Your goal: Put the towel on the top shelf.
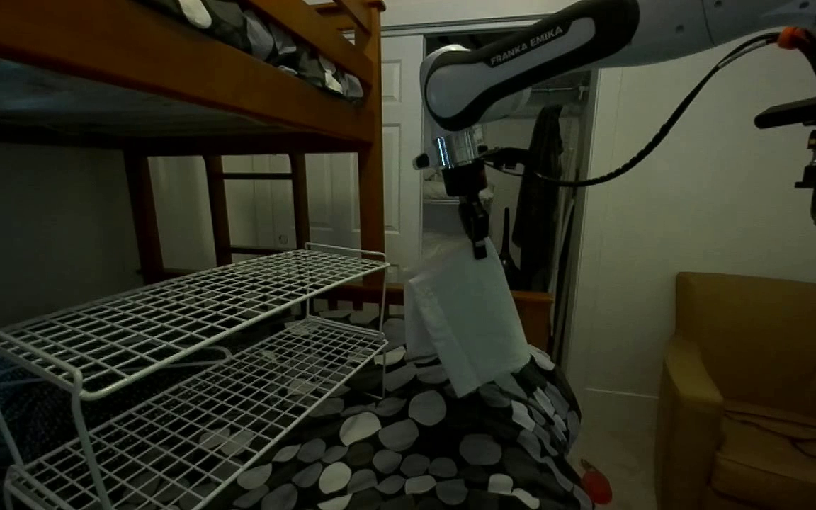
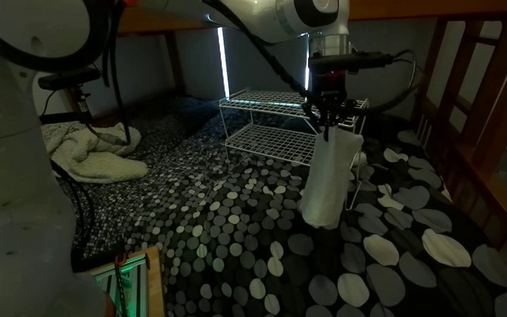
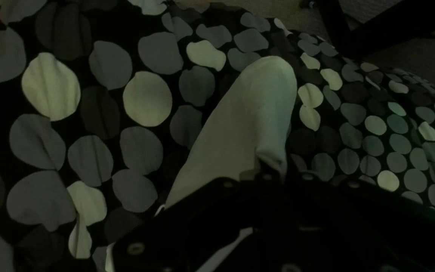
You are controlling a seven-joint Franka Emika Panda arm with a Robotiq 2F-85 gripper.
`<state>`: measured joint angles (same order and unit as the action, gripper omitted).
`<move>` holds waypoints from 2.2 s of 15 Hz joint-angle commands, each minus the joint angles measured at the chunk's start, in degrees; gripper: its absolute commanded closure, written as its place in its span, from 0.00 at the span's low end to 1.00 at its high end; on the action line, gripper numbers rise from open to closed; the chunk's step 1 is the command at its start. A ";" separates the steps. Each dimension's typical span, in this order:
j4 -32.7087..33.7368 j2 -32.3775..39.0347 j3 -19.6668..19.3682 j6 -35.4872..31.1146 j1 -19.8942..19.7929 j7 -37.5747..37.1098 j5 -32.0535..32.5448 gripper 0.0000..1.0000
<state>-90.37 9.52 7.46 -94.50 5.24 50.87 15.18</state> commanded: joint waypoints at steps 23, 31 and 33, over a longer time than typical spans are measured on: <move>11.02 -3.20 4.06 1.85 5.69 20.00 5.13 0.99; 17.75 1.68 6.68 -5.18 6.96 28.54 3.31 0.99; 19.18 3.16 7.18 -9.05 7.20 27.68 2.56 0.99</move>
<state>-74.45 10.15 14.01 -99.69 12.32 77.28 19.51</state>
